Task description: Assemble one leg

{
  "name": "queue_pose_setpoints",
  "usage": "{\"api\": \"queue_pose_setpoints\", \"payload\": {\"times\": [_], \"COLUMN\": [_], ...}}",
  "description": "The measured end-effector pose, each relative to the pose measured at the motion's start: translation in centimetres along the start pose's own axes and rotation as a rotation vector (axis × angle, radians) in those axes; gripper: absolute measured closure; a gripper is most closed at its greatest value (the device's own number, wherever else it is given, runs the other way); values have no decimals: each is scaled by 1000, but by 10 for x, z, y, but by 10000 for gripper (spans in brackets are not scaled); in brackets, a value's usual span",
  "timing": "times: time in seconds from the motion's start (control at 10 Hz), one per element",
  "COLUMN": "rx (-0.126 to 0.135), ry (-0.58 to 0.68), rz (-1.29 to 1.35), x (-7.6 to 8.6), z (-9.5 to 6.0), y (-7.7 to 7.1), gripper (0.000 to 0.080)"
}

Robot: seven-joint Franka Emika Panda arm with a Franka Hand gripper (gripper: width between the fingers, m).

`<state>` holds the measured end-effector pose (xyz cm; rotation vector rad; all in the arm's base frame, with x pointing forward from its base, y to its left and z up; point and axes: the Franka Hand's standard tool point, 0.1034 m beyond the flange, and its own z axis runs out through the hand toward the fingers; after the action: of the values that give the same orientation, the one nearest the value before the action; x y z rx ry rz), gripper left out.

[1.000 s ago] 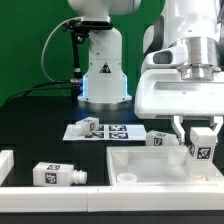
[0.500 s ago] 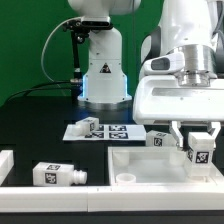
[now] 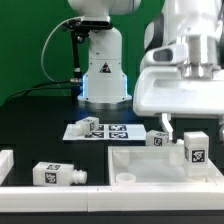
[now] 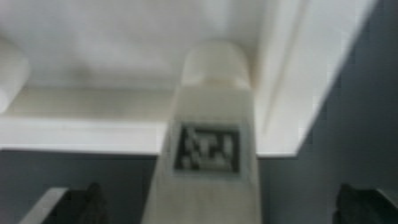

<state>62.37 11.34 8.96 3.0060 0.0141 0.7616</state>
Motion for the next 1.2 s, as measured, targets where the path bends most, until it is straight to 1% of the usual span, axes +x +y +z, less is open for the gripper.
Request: {"api": "queue_pose_setpoints", "payload": {"times": [0.2, 0.3, 0.4, 0.6, 0.7, 0.9, 1.0, 1.1, 1.2], "rx": [7, 17, 22, 14, 15, 16, 33, 42, 42], "ry": [-221, -338, -410, -525, -504, -505, -506, -498, -485], "rz": [38, 69, 70, 75, 75, 77, 93, 105, 103], "x": [9, 14, 16, 12, 16, 16, 15, 15, 10], "z": [-12, -17, -18, -16, -15, -15, -13, -9, -2], "y": [8, 8, 7, 14, 13, 14, 14, 11, 7], "gripper": [152, 152, 150, 150, 150, 150, 150, 150, 150]}}
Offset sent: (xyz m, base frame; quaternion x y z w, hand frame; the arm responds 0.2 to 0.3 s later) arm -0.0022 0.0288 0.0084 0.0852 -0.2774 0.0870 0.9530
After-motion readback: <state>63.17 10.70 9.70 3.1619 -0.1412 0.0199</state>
